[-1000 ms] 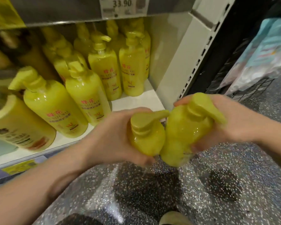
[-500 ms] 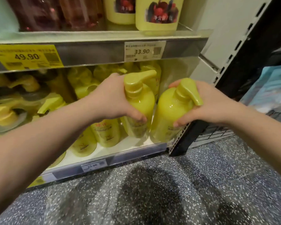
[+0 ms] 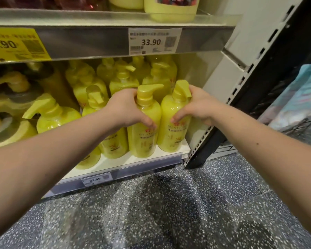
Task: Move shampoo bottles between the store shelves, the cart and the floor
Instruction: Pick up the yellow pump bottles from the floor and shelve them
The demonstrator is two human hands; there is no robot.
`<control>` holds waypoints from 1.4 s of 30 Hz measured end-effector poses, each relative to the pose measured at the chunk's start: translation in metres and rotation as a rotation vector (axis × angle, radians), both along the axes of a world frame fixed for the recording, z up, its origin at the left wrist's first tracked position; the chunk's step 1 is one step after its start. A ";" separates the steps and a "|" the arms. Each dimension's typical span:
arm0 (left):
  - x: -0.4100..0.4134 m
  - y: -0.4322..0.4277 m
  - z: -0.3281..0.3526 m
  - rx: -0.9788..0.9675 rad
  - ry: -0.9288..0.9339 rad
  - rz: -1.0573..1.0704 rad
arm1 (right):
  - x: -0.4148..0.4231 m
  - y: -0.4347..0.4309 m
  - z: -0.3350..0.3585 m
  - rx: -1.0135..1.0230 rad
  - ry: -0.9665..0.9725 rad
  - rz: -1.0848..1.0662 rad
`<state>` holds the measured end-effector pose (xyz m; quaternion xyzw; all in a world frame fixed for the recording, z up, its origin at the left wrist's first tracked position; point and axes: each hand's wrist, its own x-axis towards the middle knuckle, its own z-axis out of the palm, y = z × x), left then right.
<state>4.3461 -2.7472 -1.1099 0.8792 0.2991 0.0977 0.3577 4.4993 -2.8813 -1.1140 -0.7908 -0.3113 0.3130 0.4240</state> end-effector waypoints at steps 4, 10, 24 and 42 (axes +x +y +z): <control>0.002 -0.001 -0.002 0.010 -0.021 0.038 | 0.009 0.005 0.002 -0.022 -0.015 -0.009; 0.004 0.000 0.004 0.053 0.032 0.049 | 0.009 0.007 -0.006 -0.025 -0.022 0.005; 0.001 -0.001 0.015 0.124 -0.019 0.174 | 0.013 -0.002 -0.017 0.059 0.114 0.103; -0.019 -0.018 0.014 0.154 -0.010 0.030 | 0.012 -0.008 -0.024 0.120 0.067 0.040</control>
